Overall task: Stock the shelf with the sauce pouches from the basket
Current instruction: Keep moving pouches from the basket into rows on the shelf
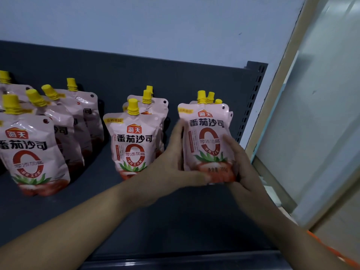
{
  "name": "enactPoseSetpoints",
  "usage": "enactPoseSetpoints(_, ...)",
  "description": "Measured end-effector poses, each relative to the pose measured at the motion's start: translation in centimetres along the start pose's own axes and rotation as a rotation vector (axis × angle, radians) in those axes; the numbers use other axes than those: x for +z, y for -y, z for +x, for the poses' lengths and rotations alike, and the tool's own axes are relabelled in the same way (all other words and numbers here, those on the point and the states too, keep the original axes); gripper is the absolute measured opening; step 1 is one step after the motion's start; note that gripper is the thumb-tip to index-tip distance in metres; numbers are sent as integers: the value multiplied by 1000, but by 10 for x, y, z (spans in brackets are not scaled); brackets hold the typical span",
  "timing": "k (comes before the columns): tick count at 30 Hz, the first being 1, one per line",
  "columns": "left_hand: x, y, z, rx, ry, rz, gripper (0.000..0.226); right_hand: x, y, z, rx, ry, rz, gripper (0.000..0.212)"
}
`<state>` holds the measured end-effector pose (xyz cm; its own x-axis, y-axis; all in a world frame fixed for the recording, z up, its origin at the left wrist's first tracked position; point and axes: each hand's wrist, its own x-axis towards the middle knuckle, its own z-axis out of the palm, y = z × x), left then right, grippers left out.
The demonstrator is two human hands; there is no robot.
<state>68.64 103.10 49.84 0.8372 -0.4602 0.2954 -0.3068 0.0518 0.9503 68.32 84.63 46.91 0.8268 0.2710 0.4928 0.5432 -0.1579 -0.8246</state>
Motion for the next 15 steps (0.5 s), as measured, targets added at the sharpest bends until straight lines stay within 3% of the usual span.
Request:
enactPoseSetpoints(3,-2,2,1,46,-103,-30,122,-7,9,-2,16,114,45,96)
enactPoseSetpoints(7,-4,5,3,129,-77,151,120,-22,23,4,183,276,310,88)
enactPoseSetpoints(12,-1,16,20,73,-27,223,117,-25,6,15,321,69,113,52)
enactPoseSetpoints(15,0,24,34,42,-77,309,85,-27,-11,22,361,23,65,43)
